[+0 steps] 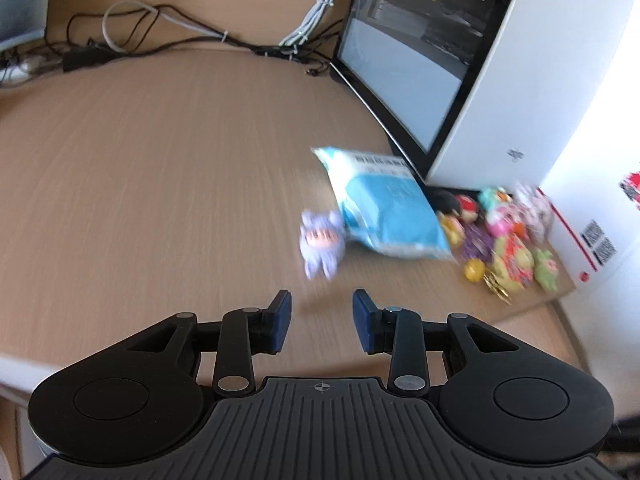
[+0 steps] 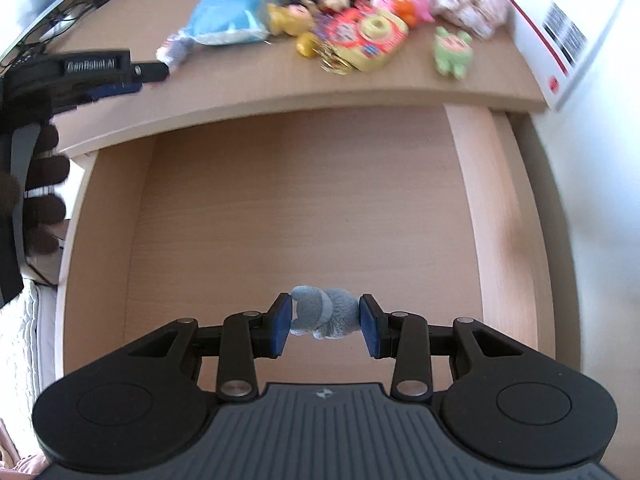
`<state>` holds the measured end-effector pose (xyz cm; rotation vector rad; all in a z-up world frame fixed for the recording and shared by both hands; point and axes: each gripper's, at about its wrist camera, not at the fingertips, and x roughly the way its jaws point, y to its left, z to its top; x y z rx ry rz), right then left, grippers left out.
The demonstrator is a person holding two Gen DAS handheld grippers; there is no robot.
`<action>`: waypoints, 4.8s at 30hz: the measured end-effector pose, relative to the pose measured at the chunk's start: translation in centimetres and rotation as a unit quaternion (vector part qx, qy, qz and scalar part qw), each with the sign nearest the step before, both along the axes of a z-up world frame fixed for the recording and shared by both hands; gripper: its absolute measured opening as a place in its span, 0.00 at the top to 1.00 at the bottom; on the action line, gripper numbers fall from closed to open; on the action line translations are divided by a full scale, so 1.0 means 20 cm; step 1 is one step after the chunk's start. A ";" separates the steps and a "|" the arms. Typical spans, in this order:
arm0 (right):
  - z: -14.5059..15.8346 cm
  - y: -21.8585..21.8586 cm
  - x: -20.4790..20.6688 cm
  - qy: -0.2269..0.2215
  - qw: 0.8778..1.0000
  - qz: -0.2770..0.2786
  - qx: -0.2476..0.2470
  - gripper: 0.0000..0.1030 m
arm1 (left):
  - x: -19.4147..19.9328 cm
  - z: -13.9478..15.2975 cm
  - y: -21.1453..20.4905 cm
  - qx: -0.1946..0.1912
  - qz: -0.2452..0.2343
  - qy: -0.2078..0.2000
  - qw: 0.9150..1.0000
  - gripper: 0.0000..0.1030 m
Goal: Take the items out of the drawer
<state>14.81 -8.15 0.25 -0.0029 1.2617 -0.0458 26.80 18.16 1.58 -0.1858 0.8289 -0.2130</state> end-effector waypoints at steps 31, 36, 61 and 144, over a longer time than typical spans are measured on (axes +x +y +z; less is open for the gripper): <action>0.13 0.18 -0.05 -0.157 0.984 -0.075 -0.025 0.37 | -0.60 -0.11 0.09 -0.031 -0.095 0.064 0.993 0.65; 0.20 0.16 -0.29 -0.182 0.977 -0.107 -0.009 0.34 | -0.72 -0.04 0.10 -0.045 -0.076 0.040 0.995 0.65; -0.20 0.07 -1.22 -0.217 0.976 -0.010 0.033 0.18 | -1.76 -0.16 -0.33 0.027 0.099 -0.022 0.994 0.65; -0.64 -0.12 0.13 -0.380 0.919 -0.092 -0.056 0.00 | -0.45 -0.68 -0.31 0.081 0.091 -0.218 0.968 0.26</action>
